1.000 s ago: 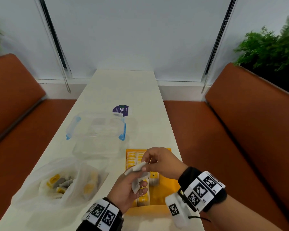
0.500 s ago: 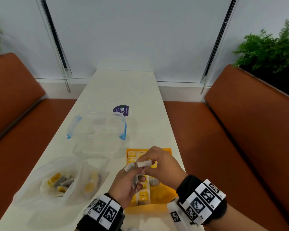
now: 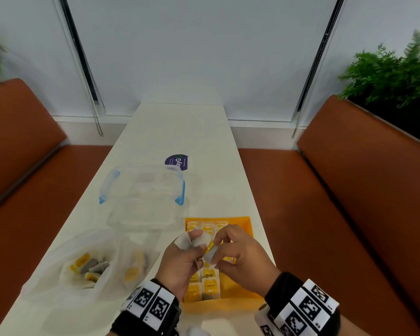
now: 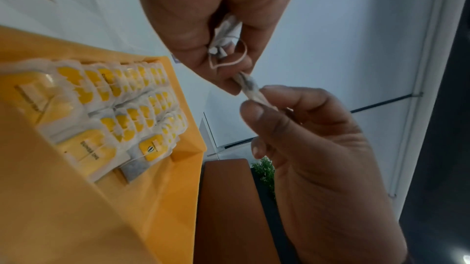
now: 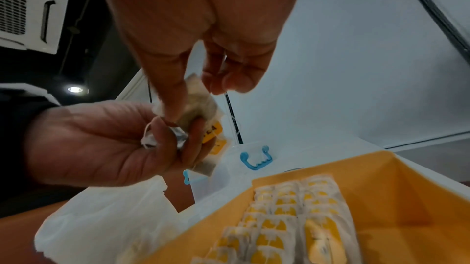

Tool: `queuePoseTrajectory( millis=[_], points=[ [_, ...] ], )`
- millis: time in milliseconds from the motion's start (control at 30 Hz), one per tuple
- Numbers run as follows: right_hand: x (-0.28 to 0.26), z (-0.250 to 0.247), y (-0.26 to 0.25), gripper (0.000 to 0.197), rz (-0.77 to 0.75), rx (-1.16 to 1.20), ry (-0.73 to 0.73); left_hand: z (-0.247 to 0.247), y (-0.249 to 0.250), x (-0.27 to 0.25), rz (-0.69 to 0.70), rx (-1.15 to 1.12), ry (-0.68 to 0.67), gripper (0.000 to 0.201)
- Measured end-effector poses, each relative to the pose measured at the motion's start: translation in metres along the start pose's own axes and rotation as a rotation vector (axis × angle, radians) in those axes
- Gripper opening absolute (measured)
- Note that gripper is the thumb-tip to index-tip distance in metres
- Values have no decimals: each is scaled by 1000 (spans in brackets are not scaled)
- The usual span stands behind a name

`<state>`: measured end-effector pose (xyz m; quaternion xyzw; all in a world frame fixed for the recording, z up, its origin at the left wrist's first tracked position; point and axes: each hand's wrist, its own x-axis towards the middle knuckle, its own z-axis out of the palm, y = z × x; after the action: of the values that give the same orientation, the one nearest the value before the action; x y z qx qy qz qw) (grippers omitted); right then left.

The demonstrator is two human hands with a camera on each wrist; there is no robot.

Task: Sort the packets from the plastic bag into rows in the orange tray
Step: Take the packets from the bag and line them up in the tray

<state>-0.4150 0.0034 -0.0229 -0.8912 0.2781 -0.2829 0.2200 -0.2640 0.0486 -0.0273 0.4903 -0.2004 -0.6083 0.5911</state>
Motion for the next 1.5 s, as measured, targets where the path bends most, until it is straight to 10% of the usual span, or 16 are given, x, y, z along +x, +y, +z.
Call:
queuePoseTrajectory(
  millis=[267, 467, 1033, 1333, 1500],
  points=[
    [14, -19, -2, 26, 670, 648, -29, -1, -6, -1, 197, 197, -41, 27],
    [18, -18, -2, 43, 776, 719, -206, -3, -7, -2, 213, 223, -25, 43],
    [25, -14, 23, 34, 758, 44, -356, -12, -8, -3, 76, 134, 62, 24],
    [44, 11, 35, 43, 421, -553, -1002, -11, -9, -6, 51, 97, 56, 21],
    [54, 31, 29, 14, 334, -760, -1160, -13, -7, -8, 45, 85, 57, 21]
  ],
)
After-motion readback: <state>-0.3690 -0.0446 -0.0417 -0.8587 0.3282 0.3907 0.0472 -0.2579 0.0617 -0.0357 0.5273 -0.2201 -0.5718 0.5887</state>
